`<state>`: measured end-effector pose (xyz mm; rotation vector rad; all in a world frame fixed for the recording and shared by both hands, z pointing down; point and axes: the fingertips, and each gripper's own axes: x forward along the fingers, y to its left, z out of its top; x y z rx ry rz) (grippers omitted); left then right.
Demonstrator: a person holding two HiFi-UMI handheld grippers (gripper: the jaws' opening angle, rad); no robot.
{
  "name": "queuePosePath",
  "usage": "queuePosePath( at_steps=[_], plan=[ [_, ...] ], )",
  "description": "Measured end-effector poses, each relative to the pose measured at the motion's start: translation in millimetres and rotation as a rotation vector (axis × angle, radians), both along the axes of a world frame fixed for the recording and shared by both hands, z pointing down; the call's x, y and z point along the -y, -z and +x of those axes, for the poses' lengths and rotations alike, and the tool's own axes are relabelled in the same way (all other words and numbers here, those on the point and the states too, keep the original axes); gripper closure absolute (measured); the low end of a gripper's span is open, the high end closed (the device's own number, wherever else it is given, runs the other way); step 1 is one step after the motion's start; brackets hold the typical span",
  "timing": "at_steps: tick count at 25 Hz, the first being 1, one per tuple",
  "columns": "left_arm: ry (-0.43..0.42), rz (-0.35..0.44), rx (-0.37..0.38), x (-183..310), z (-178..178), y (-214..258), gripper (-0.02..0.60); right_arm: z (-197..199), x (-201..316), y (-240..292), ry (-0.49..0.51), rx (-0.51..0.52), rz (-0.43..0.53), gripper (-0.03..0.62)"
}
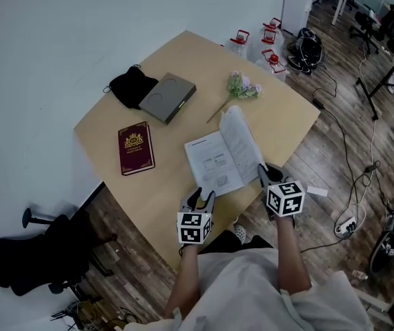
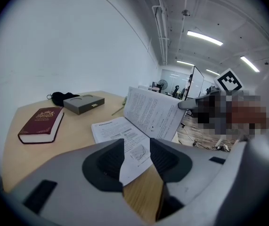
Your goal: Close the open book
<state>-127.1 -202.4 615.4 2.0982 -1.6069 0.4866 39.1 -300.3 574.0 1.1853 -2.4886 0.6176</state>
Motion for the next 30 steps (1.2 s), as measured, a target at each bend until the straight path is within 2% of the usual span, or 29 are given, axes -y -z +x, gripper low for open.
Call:
queuePosePath(
  at_steps=[15, 26, 30],
  plan=[
    [0.015, 0.001, -0.007, -7, -6, -1, 0.405, -49, -17, 4, 0.104, -0.046, 0.033, 0.554],
    [0.064, 0.004, -0.034, -20, -21, -5, 0.405, -83, -32, -3, 0.161, -0.071, 0.037, 0.554],
    [0.093, 0.002, -0.042, -24, -28, -10, 0.405, -107, -42, -12, 0.212, -0.105, 0.040, 0.554]
  ],
)
